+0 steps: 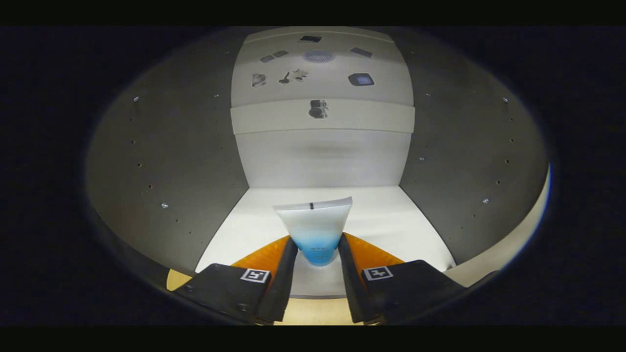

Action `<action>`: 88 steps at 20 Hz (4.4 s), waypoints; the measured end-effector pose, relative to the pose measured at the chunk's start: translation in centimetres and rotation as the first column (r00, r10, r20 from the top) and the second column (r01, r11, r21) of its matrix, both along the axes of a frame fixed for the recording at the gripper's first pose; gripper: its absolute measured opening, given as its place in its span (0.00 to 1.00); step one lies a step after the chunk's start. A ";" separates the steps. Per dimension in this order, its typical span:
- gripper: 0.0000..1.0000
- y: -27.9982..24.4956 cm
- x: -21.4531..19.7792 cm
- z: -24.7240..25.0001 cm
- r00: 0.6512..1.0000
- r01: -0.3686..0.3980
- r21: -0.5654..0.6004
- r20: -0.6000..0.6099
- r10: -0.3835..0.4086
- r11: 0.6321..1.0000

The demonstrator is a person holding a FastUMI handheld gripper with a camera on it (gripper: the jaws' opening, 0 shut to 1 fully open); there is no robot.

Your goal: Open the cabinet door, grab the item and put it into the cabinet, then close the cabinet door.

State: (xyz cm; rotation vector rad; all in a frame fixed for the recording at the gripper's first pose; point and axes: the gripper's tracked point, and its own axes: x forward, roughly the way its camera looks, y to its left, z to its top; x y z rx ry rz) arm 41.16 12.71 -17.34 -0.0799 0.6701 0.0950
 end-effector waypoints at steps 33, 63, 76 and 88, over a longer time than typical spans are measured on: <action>0.96 0.9 -27.4 20.6 0.864 -0.162 0.003 0.484 0.140 0.987; 0.97 -31.9 -41.8 24.2 0.802 0.317 0.020 0.529 -0.278 0.948; 0.94 -34.5 -38.1 23.3 0.805 0.310 0.084 0.507 -0.309 0.947; 0.93 -24.5 -38.5 22.6 0.844 0.195 0.017 0.506 -0.176 0.981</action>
